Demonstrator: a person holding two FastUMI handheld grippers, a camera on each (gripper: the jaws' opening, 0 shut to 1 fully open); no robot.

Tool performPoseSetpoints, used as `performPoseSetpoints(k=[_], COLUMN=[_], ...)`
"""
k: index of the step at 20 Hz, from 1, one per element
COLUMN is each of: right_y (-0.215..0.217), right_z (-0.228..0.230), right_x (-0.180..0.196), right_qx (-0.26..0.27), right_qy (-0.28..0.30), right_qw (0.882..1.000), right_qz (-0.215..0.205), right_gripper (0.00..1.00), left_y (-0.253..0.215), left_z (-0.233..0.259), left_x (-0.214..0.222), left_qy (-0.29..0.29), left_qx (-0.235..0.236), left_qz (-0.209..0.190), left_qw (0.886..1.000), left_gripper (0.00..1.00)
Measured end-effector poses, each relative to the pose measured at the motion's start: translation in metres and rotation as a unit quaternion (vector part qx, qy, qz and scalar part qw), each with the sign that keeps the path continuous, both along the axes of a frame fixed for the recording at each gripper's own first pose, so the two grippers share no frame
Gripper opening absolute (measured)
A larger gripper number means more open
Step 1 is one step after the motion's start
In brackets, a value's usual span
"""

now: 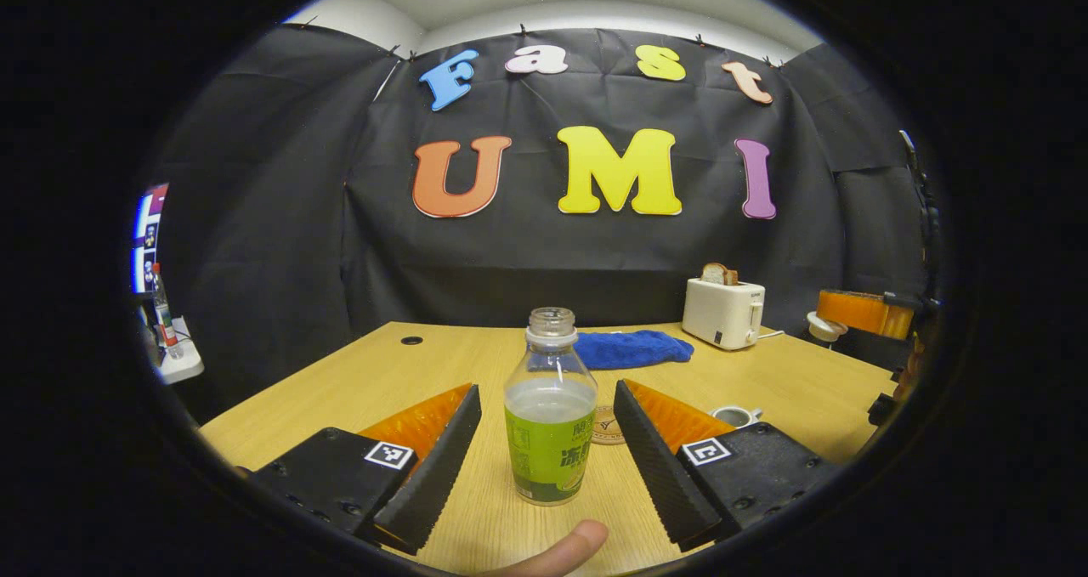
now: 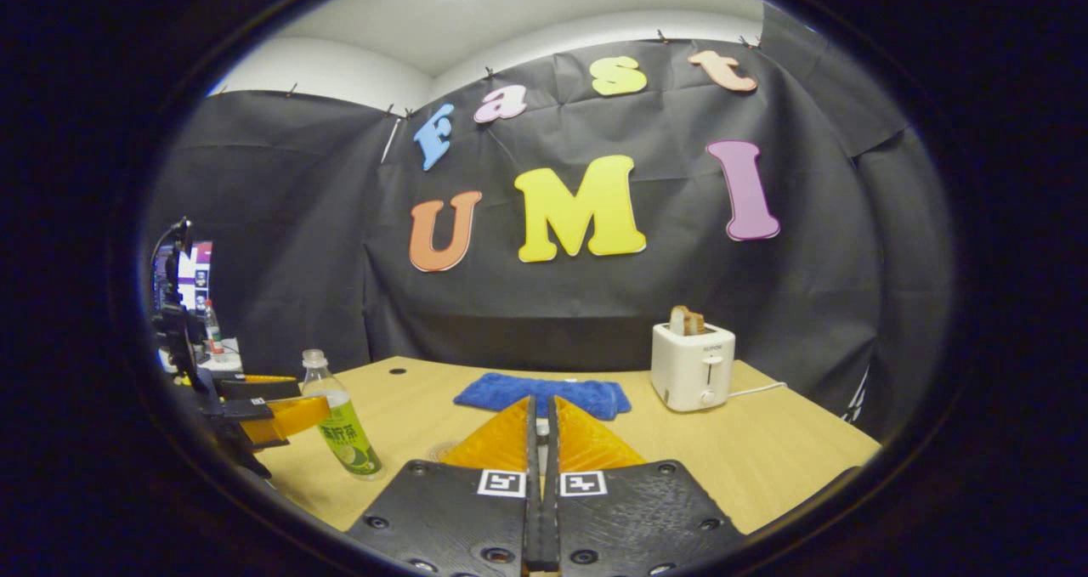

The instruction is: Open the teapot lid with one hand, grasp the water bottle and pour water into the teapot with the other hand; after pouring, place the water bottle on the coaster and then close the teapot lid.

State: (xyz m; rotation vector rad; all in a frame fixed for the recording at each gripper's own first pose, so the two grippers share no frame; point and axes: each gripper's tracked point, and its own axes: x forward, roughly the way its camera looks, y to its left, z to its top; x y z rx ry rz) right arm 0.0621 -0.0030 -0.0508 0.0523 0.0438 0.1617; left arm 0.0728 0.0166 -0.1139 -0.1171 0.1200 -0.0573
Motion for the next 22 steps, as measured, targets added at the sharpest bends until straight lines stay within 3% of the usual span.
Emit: performPoseSetpoints(k=[4,12,16,22], right_y=[-0.004,-0.006,-0.008,-0.009], right_z=[0.001,0.001,0.001,0.003], right_x=[-0.002,-0.001,-0.004,-0.007], right_qx=[0.002,-0.002,-0.007,-0.012], right_qy=[-0.001,0.002,0.005,0.005], right_qw=[1.0,1.0,1.0,1.0], right_qz=[-0.004,-0.005,-0.01,-0.009], right_gripper=[0.0,0.0,0.02,0.0], left_y=[-0.003,-0.004,-0.008,-0.008], left_z=[-0.02,-0.027,-0.029,-0.029], left_x=[0.012,0.022,0.021,0.015], left_qy=[-0.009,-0.039,-0.04,-0.016], left_qx=[-0.034,-0.048,-0.02,0.015], left_qz=[-0.014,-0.025,-0.034,-0.032], left_qw=[0.999,0.998,0.998,0.999], left_gripper=[0.98,0.98,0.83,0.79])
